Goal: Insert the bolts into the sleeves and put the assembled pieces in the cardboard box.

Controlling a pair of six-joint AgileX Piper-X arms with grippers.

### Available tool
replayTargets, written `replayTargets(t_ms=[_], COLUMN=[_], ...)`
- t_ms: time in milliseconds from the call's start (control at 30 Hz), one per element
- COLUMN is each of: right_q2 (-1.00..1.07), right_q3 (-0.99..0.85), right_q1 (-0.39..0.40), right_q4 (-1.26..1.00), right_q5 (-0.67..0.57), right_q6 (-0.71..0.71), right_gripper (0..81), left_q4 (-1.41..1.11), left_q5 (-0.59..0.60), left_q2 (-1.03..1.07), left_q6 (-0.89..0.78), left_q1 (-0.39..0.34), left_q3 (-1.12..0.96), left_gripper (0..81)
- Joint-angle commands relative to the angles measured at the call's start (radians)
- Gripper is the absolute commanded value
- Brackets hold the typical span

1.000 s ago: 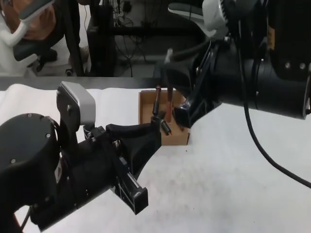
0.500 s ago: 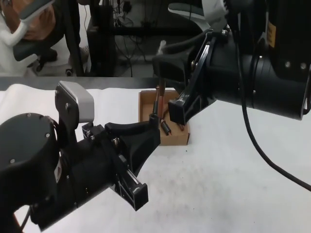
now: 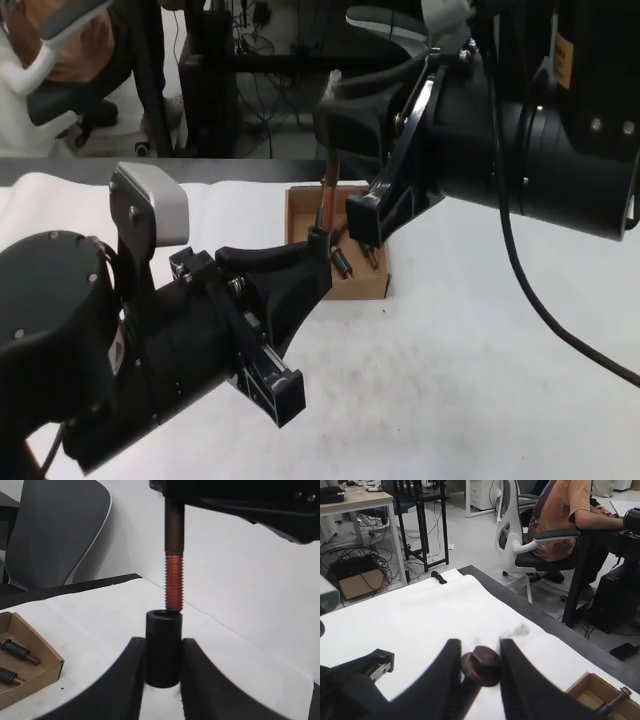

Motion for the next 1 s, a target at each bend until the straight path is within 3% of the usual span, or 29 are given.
replayTargets(t_ms=[0, 533, 967], right_q2=[-0.001, -0.001, -0.001], right_q3=[-0.011, 0.014, 0.018], right_q1=[0.004, 0.009, 0.064], right_q4=[-0.002, -0.006, 0.001], right_q5=[-0.002, -0.006, 0.001], right_q6=[0.005, 0.007, 0.007], right_gripper=[0.6, 0.6, 0.6], left_q4=[-0.034, -0.093, -0.093], left_q5=[-0.004, 0.008, 0.02], left_q2=[-0.003, -0.003, -0.003], left_q6=[-0.008, -0.03, -0.029], left_q1=[-0.005, -0.005, -0.005], left_q3=[-0.002, -0.002, -0.002], left_gripper=[1.7, 1.7, 1.7])
